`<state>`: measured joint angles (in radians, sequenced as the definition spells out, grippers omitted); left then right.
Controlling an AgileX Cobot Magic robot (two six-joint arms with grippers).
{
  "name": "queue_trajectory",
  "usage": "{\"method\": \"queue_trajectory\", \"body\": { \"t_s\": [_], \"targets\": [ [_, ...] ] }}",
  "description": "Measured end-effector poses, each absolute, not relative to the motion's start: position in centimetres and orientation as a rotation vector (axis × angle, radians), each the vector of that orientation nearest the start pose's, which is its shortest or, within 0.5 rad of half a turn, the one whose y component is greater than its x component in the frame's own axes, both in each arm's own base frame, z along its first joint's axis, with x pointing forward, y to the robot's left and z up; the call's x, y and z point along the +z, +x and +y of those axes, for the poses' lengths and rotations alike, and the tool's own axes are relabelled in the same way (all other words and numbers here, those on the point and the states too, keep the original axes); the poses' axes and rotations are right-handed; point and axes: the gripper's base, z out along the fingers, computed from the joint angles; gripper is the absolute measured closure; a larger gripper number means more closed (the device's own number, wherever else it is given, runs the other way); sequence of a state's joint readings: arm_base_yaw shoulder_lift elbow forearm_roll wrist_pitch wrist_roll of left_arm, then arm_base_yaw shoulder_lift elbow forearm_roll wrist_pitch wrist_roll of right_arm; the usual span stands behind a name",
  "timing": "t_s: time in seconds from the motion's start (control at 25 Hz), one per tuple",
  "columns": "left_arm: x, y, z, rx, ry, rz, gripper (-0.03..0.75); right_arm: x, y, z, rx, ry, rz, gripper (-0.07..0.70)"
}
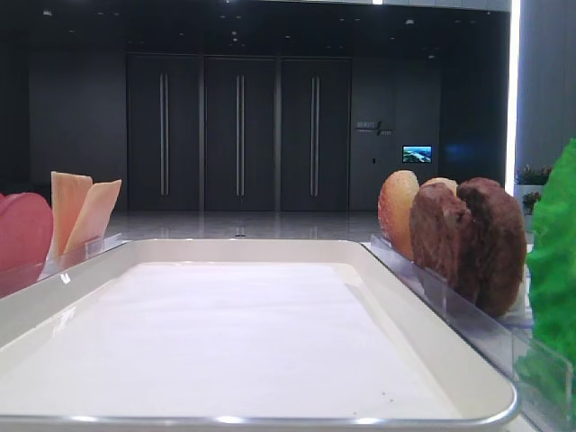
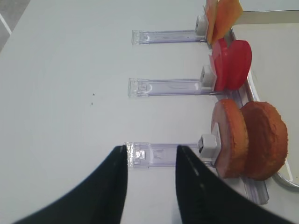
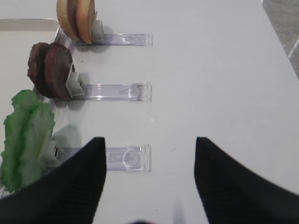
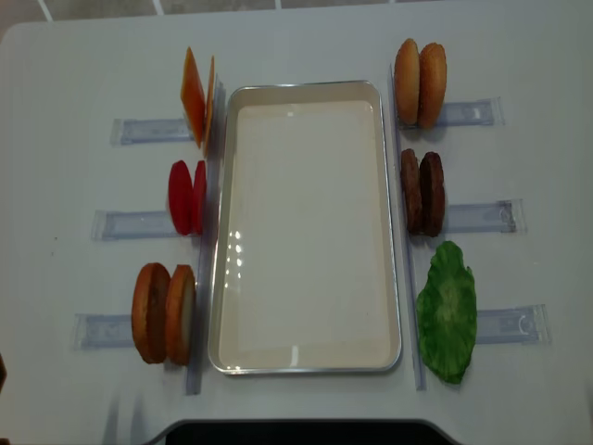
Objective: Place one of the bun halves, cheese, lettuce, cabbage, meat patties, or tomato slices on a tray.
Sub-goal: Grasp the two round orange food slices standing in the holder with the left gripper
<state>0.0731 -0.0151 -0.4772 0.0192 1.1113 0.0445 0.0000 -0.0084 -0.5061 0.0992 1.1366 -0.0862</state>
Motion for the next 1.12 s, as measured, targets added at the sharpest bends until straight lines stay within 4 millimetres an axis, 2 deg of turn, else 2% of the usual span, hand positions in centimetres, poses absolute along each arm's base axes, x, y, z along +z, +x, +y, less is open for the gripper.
{"method": "queue_trajectory", "body": {
  "t_s": [0.88, 0.96, 1.12],
  "targets": [
    [26.8, -0.7, 0.3, 0.124, -0.037, 2.103, 0.439, 27.3, -1.0, 0.8, 0.068, -0.101, 2.100, 0.231],
    [27.1, -0.6, 0.4, 0.117, -0.065, 2.122, 0.428, 27.3, -1.0, 0.8, 0.068, -0.101, 2.100, 0.231],
    [27.8, 0.7, 0.5, 0.084, -0.131, 2.280, 0.412, 27.3, -1.0, 0.8, 0.068, -0.101, 2.100, 0.231]
  ]
}}
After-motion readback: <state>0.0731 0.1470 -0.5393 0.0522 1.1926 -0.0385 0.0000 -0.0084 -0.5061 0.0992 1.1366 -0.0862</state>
